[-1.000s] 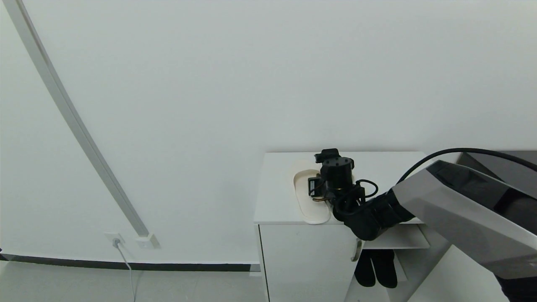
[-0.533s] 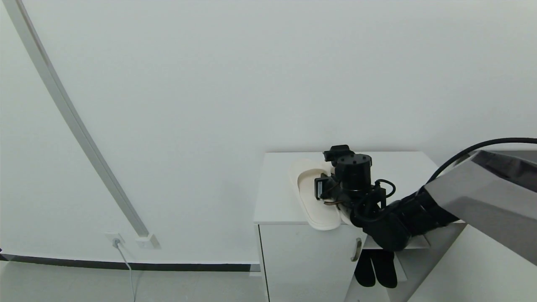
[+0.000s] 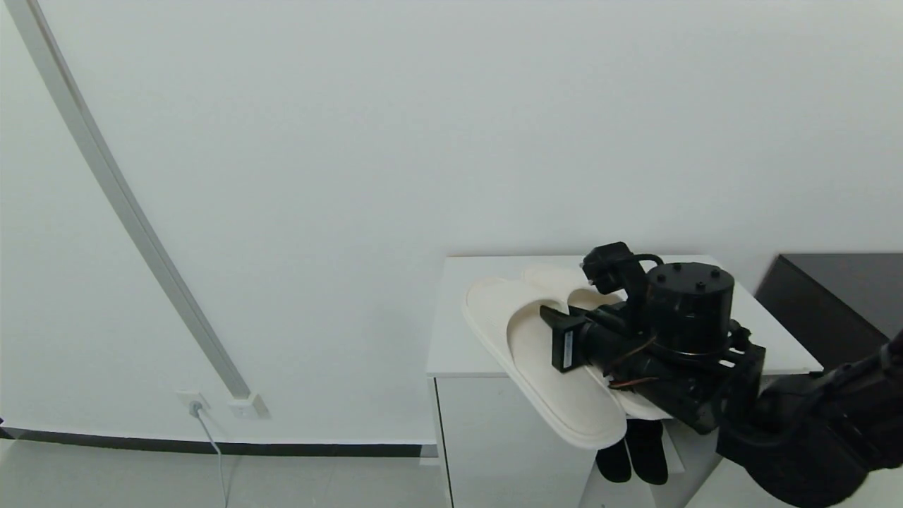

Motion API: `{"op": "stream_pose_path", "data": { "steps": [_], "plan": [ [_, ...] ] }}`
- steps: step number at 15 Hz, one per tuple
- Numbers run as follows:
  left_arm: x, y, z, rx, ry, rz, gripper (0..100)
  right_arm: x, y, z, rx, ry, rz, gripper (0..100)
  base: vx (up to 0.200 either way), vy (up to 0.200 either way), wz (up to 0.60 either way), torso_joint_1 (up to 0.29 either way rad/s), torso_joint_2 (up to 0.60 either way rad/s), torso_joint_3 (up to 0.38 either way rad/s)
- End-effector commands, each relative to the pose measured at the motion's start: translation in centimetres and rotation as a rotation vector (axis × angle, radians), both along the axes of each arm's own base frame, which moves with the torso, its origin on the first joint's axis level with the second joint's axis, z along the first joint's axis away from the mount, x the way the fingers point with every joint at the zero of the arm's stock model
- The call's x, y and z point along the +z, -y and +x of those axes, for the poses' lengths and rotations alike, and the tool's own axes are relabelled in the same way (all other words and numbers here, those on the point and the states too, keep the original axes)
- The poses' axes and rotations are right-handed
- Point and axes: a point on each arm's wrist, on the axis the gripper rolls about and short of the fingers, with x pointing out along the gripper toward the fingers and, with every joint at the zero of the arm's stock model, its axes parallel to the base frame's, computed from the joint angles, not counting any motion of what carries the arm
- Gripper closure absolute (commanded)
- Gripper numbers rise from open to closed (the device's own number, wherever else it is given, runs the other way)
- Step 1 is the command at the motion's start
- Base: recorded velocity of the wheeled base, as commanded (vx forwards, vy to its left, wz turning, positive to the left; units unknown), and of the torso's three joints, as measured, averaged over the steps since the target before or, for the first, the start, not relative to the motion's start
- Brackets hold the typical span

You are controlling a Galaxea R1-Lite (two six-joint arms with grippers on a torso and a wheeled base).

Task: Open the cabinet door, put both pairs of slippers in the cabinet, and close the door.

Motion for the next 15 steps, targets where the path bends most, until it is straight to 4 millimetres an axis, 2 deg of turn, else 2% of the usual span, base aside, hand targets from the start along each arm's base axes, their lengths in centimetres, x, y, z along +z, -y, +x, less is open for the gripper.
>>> {"op": "stream_pose_path", "data": {
  "steps": [1, 10, 15],
  "plan": [
    [0.0, 0.0, 0.01, 0.001, -0.001, 0.0, 100, 2.0, 1.39, -2.36, 0.054, 0.046, 0.018, 100, 0.0, 0.0, 0.0, 0.0, 0.0, 0.0],
    [0.0, 0.0, 0.01, 0.001, -0.001, -0.002, 100, 1.11, 2.09, -2.9, 0.123, 0.064, -0.027, 100, 0.0, 0.0, 0.0, 0.0, 0.0, 0.0],
    [0.02, 0.0, 0.01, 0.001, 0.0, -0.005, 100, 1.15, 2.11, -2.86, 0.12, 0.065, -0.027, 100, -0.2, 0.0, 0.0, 0.004, 0.0, 0.012]
  ]
}}
